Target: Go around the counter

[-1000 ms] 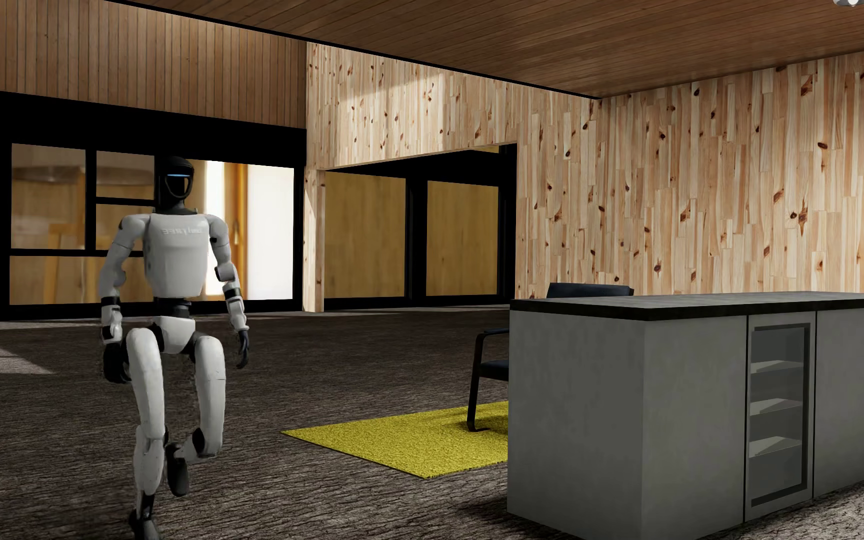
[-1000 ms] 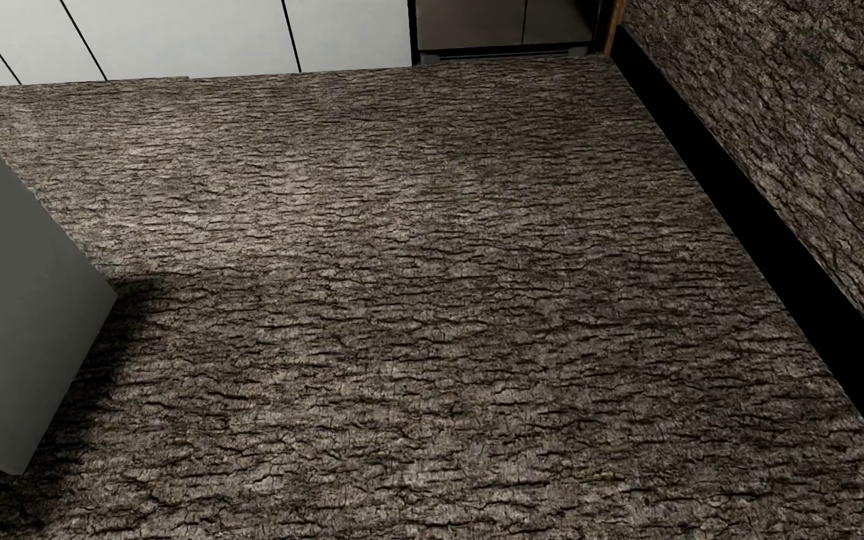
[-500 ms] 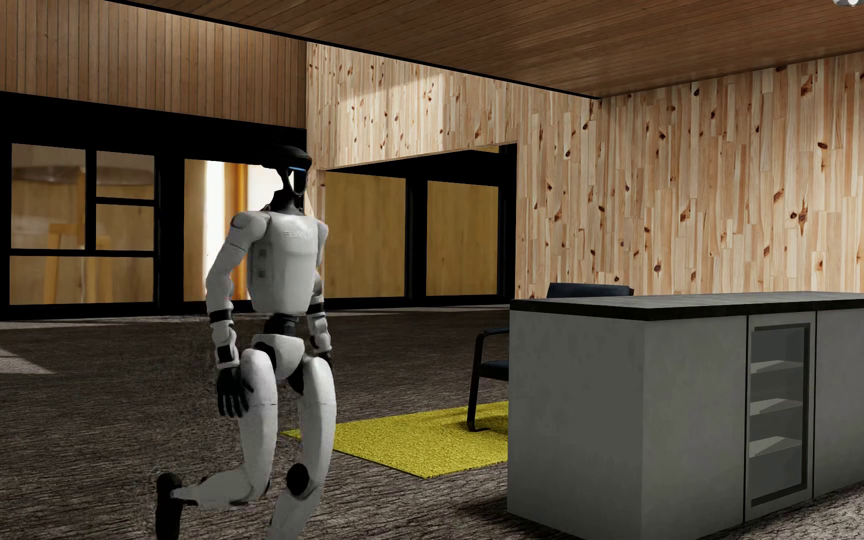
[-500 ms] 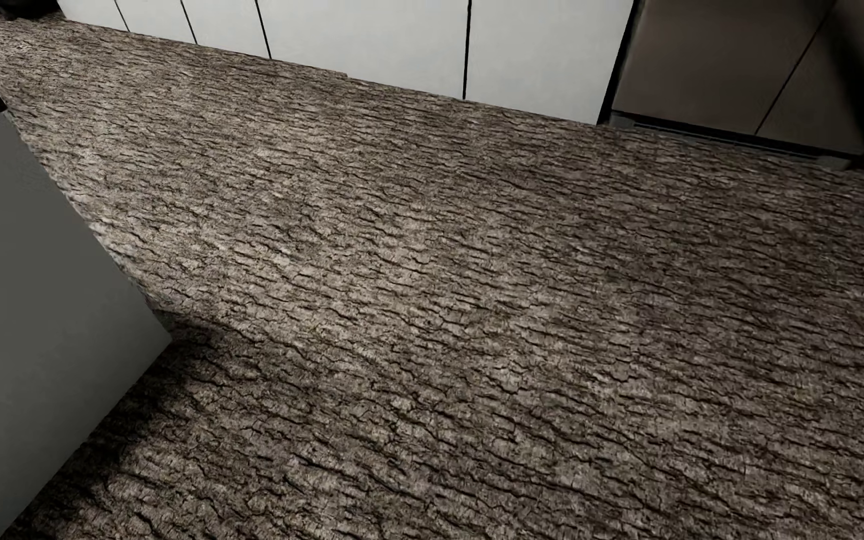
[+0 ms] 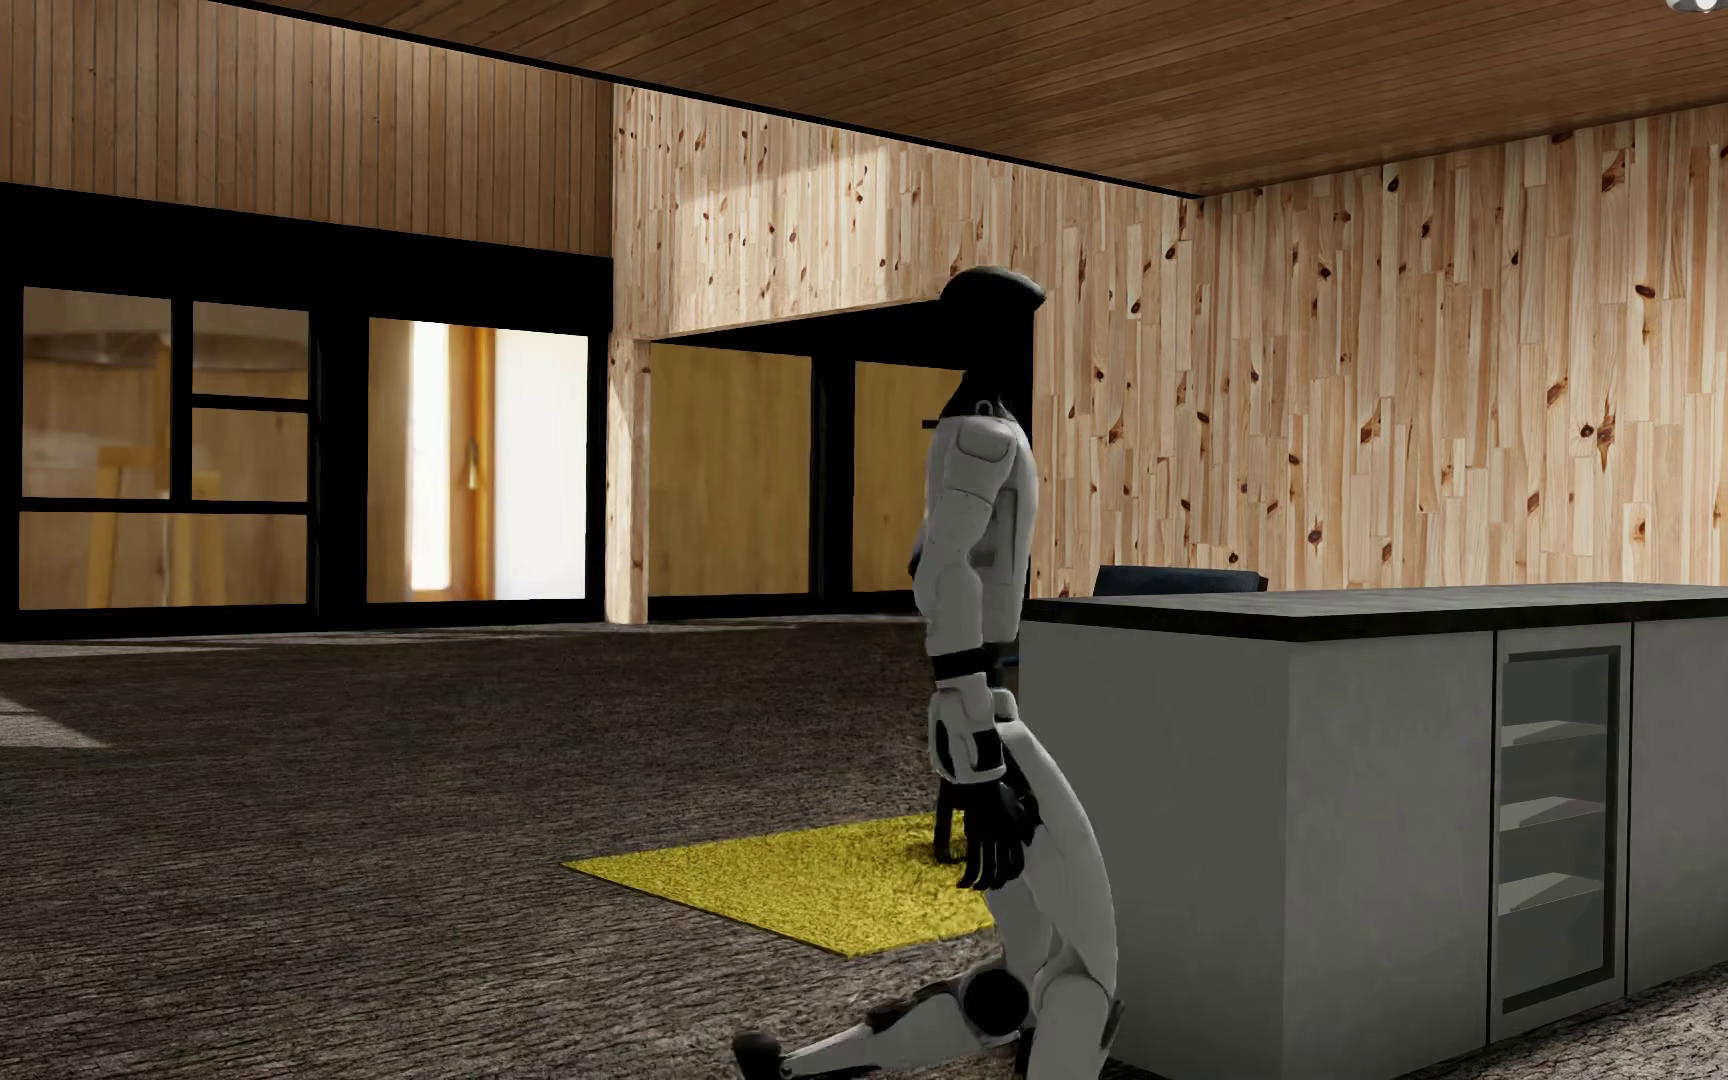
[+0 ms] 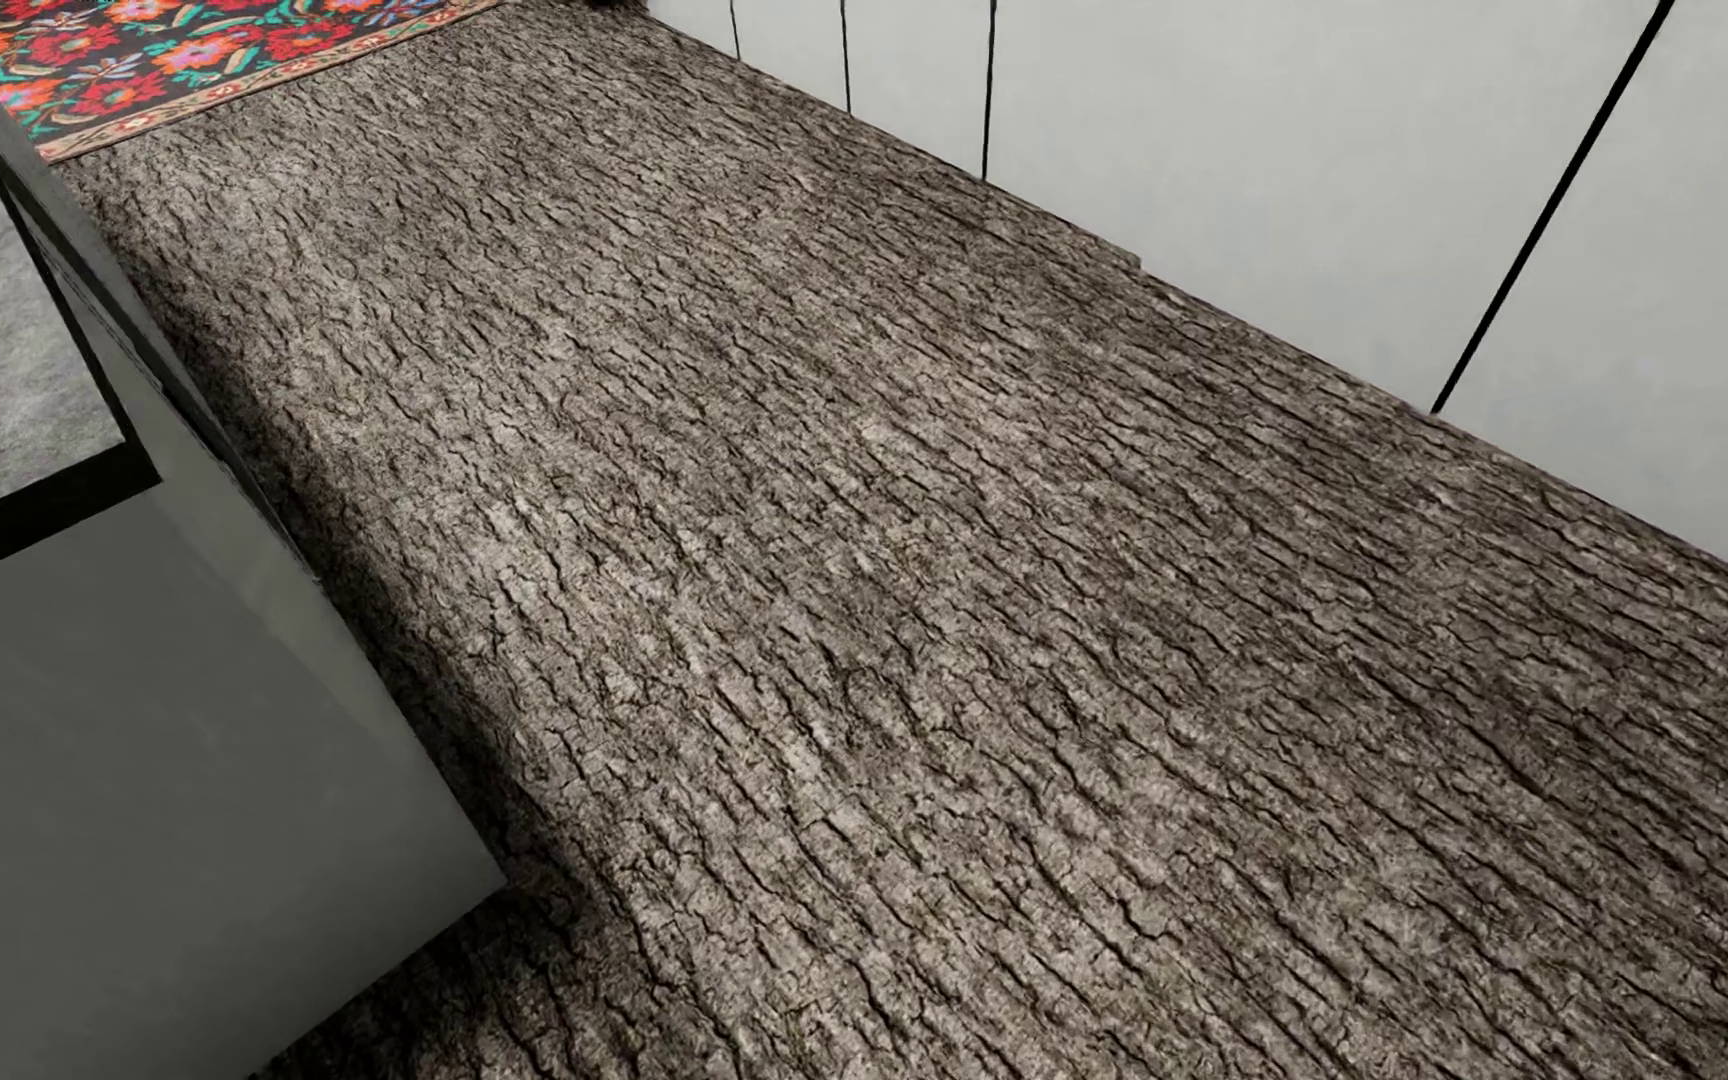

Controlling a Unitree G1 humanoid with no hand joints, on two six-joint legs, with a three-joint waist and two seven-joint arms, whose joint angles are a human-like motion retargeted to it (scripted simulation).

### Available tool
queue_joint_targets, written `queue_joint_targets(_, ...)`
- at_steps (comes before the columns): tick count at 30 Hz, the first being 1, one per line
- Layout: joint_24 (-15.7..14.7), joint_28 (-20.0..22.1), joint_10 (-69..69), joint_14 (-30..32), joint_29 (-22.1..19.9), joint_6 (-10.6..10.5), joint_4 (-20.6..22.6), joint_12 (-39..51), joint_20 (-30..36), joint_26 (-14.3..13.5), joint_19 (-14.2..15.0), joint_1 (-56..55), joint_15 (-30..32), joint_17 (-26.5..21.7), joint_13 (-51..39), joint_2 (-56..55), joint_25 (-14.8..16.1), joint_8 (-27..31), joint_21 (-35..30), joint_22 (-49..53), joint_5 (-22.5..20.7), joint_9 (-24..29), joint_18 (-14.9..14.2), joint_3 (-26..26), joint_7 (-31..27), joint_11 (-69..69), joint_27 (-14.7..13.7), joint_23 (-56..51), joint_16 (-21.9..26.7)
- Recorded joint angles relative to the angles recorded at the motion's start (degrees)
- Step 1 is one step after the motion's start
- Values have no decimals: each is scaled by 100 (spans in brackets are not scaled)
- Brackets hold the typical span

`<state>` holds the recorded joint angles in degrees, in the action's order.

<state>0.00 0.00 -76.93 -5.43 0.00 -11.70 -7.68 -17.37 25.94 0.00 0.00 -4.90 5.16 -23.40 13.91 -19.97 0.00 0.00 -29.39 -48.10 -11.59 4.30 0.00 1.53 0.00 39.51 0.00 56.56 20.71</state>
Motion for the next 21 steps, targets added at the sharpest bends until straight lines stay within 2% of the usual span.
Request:
queue_joint_targets(1, 0, 0, -37, -788, 0, 156, 139, -115, 83, 0, 0, -563, -417, -98, -156, 813, 0, 0, -26, -150, 46, 74, 0, -338, 0, -394, 0, -262, 65)
queue_joint_targets(2, 0, 0, 446, -1132, 0, 294, 223, -253, 122, 0, 0, -956, -870, -218, -265, 1654, 0, 0, -3, -270, 145, 173, 0, -707, 0, -821, 0, -633, 147)
queue_joint_targets(4, 0, 0, 2127, -1083, 0, 493, 196, -491, -47, 0, 0, -1780, -1784, -290, -678, 2838, 0, 0, 363, -463, 354, 172, 0, -1313, 0, -1459, 0, -1002, 286)
queue_joint_targets(6, 0, 0, 4267, -749, 0, 528, 11, -604, -191, 0, 0, -2241, -2451, -400, -1198, 3579, 0, 0, 569, -666, 476, 57, 0, -1777, 0, -1683, 0, -1392, 355)
queue_joint_targets(7, 0, 0, 4844, -792, 0, 527, -109, -666, -268, 0, 0, -2439, -2564, -443, -1400, 3853, 0, 0, 655, -758, 540, -6, 0, -1954, 0, -1644, 0, -1542, 378)
queue_joint_targets(8, 0, 0, 4786, -861, 0, 577, -199, -733, -327, 0, 0, -2618, -2495, -452, -1489, 4129, 0, 0, 773, -839, 713, -2, 0, -2135, 0, -1528, 0, -1705, 397)
queue_joint_targets(9, 0, 0, 4314, -805, 0, 649, -213, -795, -338, 0, 0, -2728, -2175, -408, -1468, 4353, 0, 0, 883, -946, 929, 26, 0, -2301, 0, -1249, 0, -1833, 403)
queue_joint_targets(10, 0, 0, 3693, -585, 0, 761, -133, -843, -324, 0, 0, -2822, -1515, -294, -1348, 4373, 0, 0, 969, -1114, 1098, -35, 0, -2363, 0, -694, 0, -1880, 385)
queue_joint_targets(11, 0, 0, 3075, -332, 0, 914, 35, -843, -261, 0, 0, -2871, -521, -138, -1170, 4126, 0, 0, 989, -1309, 1230, -112, 0, -2292, 0, 217, 0, -1809, 356)
queue_joint_targets(12, 0, 0, 2691, -370, 0, 1043, 333, -789, -216, 0, 0, -2604, 439, -15, -962, 3742, 0, 0, 929, -1419, 1323, -30, 0, -2090, 0, 1433, 0, -1686, 318)
queue_joint_targets(13, 0, 0, 2661, -604, 0, 1086, 631, -724, -258, 0, 0, -2097, 749, 44, -791, 3227, 0, 0, 743, -1333, 1315, 126, 0, -1838, 0, 2712, 0, -1561, 261)
queue_joint_targets(14, 0, 0, 2835, -772, 0, 1062, 780, -657, -296, 0, 0, -1563, 358, 133, -700, 2578, 0, 0, 445, -1136, 1200, 202, 0, -1559, 0, 3689, 0, -1293, 185)
queue_joint_targets(15, 0, 0, 3201, -826, 0, 960, 789, -588, -394, 0, 0, -960, -22, 272, -530, 1864, 0, 0, 370, -825, 983, 212, 0, -1248, 0, 4097, 0, -976, 101)
queue_joint_targets(16, 0, 0, 3623, -831, 0, 814, 745, -537, -518, 0, 0, -355, -19, 371, -248, 1245, 0, 0, 419, -415, 750, 197, 0, -870, 0, 3828, 0, -750, 25)
queue_joint_targets(17, 0, 0, 4042, -834, 0, 723, 719, -486, -615, 0, 0, 256, 313, 376, 13, 762, 0, 0, 207, 58, 633, 204, 0, -477, 0, 2991, 0, -537, 2)
queue_joint_targets(18, 0, 0, 4373, -859, 0, 639, 627, -386, -661, 0, 0, 785, 726, 361, 262, 365, 0, 0, 9, 537, 555, 194, 0, -127, 0, 1787, 0, -346, 6)
queue_joint_targets(19, 0, 0, 4582, -933, 0, 612, 547, -199, -679, 0, 0, 1196, 758, 343, 477, 39, 0, 0, -111, 962, 571, 173, 0, 154, 0, 517, 0, -179, 36)
queue_joint_targets(20, 0, 0, 4697, -1079, 0, 649, 520, 52, -692, 0, 0, 1516, -65, 295, 613, -205, 0, 0, -432, 1326, 667, 137, 0, 386, 0, -558, 0, 0, 102)
queue_joint_targets(21, 0, 0, 4734, -1275, 0, 687, 484, 292, -731, 0, 0, 1818, -1512, 216, 732, -383, 0, 0, -891, 1610, 776, 105, 0, 603, 0, -1162, 0, 137, 172)
